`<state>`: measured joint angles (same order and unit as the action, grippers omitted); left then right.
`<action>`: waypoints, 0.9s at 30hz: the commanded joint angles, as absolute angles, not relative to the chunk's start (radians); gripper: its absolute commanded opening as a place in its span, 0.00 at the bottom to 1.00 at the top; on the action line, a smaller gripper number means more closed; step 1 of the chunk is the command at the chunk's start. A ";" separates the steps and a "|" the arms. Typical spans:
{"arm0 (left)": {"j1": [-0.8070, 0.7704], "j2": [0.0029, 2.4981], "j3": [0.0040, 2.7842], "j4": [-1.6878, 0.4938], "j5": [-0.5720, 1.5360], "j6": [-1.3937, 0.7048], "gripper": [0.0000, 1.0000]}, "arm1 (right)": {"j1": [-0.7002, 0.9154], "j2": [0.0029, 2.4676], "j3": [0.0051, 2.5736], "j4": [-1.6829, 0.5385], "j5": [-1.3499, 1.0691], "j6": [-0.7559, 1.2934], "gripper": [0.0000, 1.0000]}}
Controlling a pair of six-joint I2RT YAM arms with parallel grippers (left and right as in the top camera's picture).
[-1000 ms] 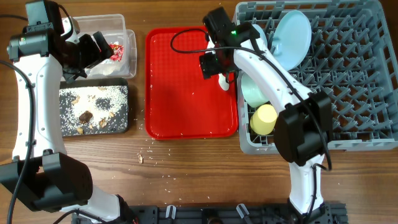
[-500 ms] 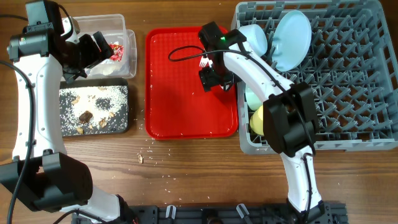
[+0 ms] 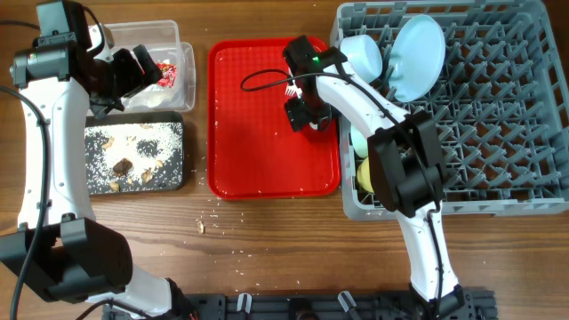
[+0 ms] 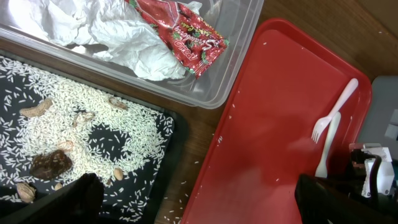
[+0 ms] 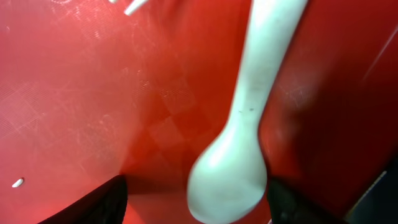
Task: Sort waste into correct bins and load items into the dishwasher rack
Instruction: 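Grasp the white plastic spoon on the red tray with the right gripper, then carry the spoon right and insert it upright into the rack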
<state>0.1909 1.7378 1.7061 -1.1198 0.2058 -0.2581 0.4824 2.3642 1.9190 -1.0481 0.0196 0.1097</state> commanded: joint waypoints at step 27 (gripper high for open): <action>0.193 1.734 1.715 -1.119 0.199 -0.270 1.00 | 0.477 2.222 1.964 -1.137 -0.046 0.078 0.18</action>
